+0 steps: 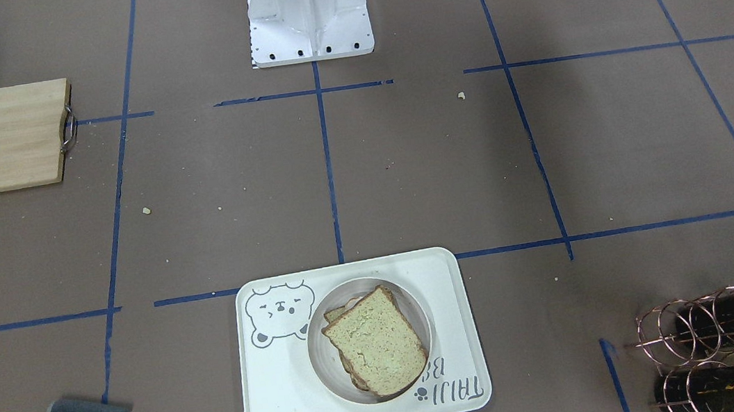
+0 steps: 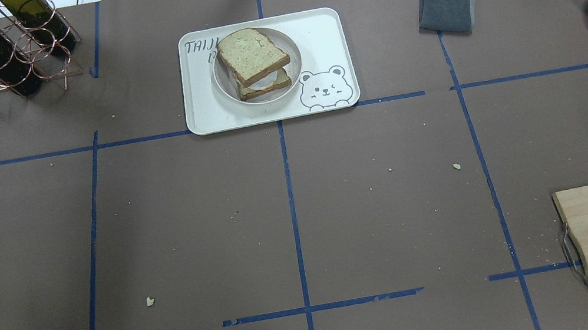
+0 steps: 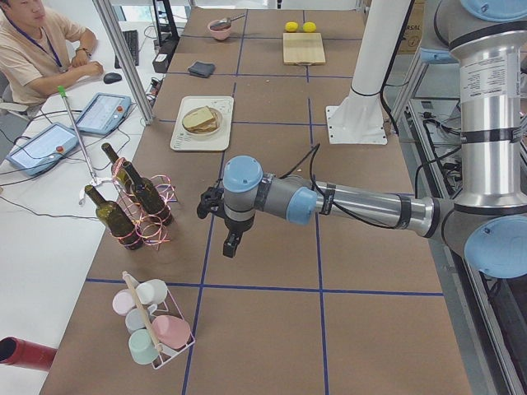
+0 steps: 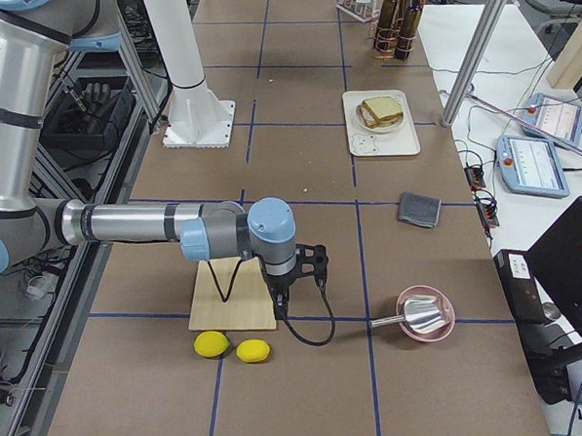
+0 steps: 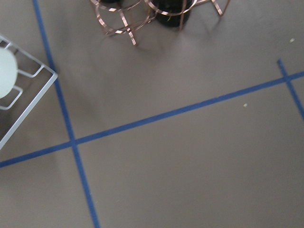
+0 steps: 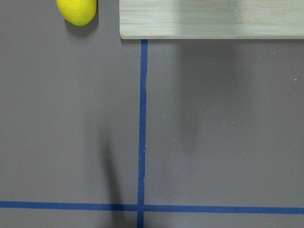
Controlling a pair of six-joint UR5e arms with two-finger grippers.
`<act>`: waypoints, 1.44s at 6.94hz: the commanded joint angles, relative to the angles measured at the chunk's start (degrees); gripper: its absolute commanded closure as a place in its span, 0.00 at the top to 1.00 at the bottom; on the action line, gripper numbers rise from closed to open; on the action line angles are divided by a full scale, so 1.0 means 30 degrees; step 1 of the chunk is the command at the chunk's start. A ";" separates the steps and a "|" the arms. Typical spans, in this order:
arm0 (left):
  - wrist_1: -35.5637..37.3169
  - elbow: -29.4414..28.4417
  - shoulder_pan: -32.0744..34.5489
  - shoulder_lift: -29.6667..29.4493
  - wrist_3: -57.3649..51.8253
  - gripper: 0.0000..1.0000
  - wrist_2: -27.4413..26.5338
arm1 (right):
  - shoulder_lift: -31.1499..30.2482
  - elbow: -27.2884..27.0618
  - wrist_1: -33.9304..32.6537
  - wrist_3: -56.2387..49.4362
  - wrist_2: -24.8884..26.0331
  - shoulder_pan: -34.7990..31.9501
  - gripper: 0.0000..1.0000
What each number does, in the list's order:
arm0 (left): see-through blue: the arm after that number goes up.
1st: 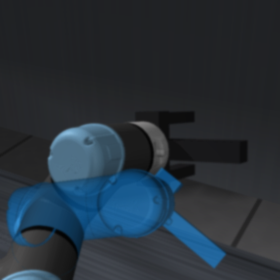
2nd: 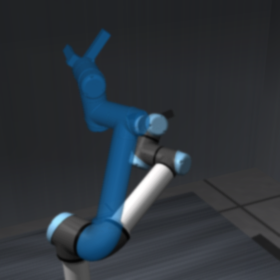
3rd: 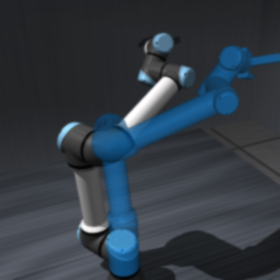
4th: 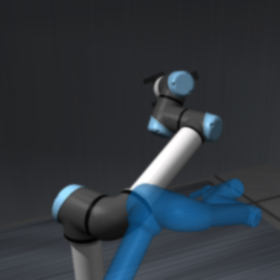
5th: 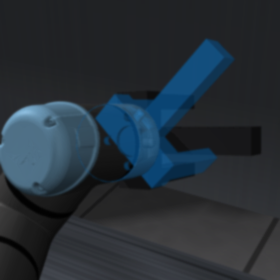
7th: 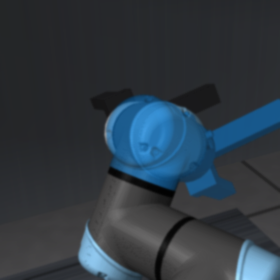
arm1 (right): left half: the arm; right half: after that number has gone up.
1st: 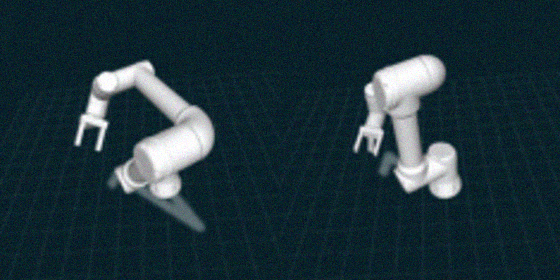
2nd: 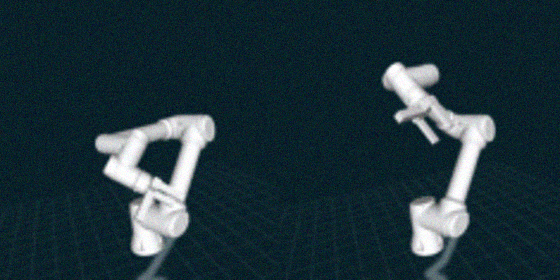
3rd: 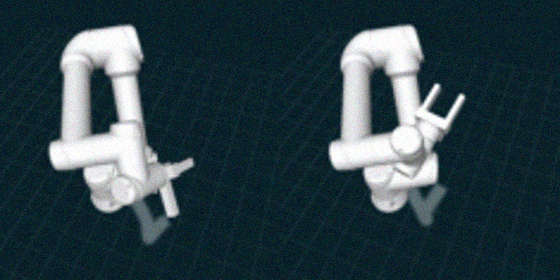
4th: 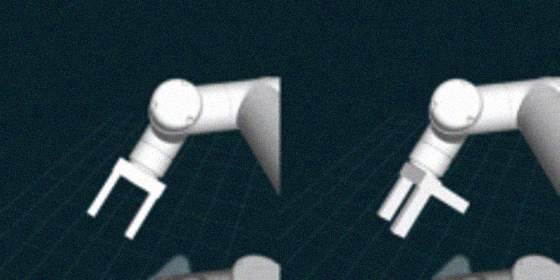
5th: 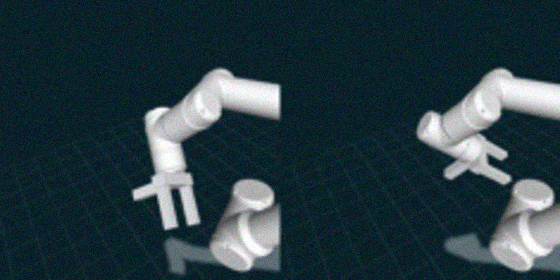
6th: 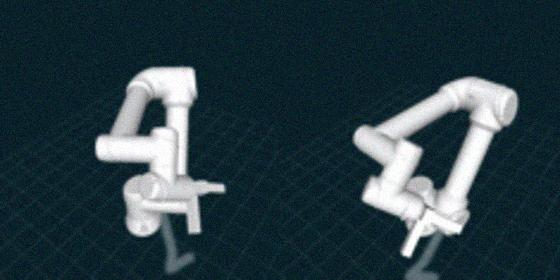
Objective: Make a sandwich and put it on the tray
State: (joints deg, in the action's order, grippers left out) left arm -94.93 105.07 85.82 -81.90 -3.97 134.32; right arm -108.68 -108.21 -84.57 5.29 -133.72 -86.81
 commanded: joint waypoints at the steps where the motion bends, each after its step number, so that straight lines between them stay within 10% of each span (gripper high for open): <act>1: 0.2551 -0.0190 0.1884 0.1187 -0.2424 1.00 0.0052 | -0.0042 0.0092 -0.0863 -0.0006 -0.0133 0.0226 1.00; 10: 0.2523 -0.0365 0.2213 0.1314 -0.2455 1.00 -0.0182 | -0.0247 0.0325 -0.0959 0.0023 -0.0192 0.0226 1.00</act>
State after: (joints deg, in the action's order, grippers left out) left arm -87.38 104.14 92.46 -78.06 -11.33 133.69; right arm -109.41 -107.51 -87.45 5.36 -134.30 -86.13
